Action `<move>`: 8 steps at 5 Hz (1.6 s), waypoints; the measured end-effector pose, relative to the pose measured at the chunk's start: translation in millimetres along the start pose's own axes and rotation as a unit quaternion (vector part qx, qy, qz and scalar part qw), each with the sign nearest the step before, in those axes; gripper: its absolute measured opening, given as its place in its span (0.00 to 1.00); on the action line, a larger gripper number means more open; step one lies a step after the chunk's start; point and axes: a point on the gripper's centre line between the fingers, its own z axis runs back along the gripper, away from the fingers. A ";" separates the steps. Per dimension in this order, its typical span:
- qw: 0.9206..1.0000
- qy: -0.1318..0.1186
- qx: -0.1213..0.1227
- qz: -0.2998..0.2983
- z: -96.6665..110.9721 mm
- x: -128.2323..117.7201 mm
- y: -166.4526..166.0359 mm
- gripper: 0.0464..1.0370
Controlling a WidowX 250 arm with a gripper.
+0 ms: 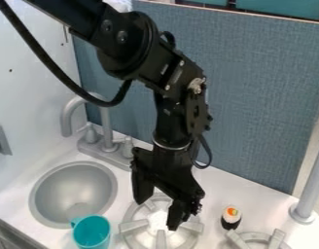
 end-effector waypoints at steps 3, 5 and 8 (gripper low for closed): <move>0.998 -0.058 -0.005 0.032 -31.0 57.0 -6.5 0.96; 0.997 -0.050 -0.001 0.058 -68.4 116.3 -16.6 0.96; 0.998 -0.029 -0.014 0.057 -110.1 143.9 -37.6 0.96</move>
